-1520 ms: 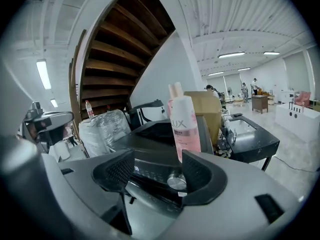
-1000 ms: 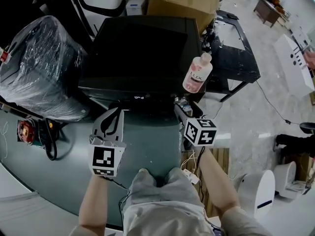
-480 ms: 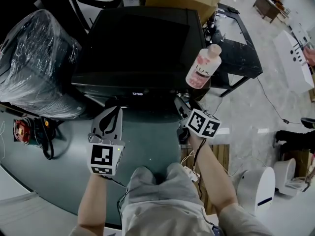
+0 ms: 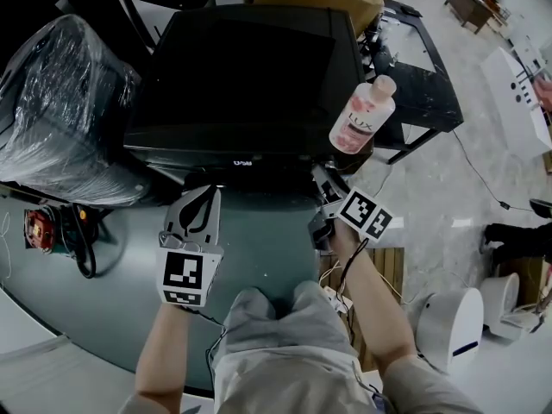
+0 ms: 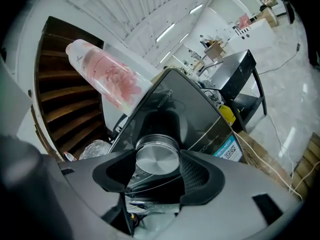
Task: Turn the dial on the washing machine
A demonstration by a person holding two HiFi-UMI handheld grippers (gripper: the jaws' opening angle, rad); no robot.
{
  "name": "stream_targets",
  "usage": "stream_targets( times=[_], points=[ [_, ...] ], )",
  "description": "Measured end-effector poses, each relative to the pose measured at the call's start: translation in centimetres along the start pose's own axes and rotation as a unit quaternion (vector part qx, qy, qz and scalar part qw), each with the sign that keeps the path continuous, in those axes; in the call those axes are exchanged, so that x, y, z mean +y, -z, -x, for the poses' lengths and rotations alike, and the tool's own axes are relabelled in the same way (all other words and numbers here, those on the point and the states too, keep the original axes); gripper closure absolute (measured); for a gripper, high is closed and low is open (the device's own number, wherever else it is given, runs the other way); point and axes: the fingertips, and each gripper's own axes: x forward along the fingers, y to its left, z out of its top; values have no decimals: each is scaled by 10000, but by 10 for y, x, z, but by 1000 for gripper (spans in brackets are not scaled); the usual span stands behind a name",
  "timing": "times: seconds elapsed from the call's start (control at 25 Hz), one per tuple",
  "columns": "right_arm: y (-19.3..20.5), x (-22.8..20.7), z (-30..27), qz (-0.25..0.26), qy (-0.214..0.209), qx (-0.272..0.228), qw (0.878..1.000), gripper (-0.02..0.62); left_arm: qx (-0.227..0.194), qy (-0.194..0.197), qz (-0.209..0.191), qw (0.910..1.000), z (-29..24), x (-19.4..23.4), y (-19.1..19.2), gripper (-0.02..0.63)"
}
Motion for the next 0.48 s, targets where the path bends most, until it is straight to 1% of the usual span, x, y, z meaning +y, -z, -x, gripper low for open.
stream_targets(
  times=[0.04, 0.12, 0.28, 0.4, 0.48],
  points=[
    [0, 1, 0, 51, 2, -2, 10000, 302, 6, 4, -1, 10000, 0, 0, 0, 588],
    [0, 1, 0, 232, 65, -4, 9997, 302, 21, 8, 0, 10000, -1, 1, 2, 588],
    [-1, 0, -1, 734, 260, 7, 9970, 301, 48, -2, 6, 10000, -3, 3, 4, 588],
    [-3, 4, -2, 1244, 400, -5, 9914, 301, 51, -8, 41, 10000, -2, 5, 4, 588],
    [-2, 5, -2, 1590, 571, 46, 9856, 299, 60, -29, 101, 9999, -1, 7, 4, 588]
  ],
)
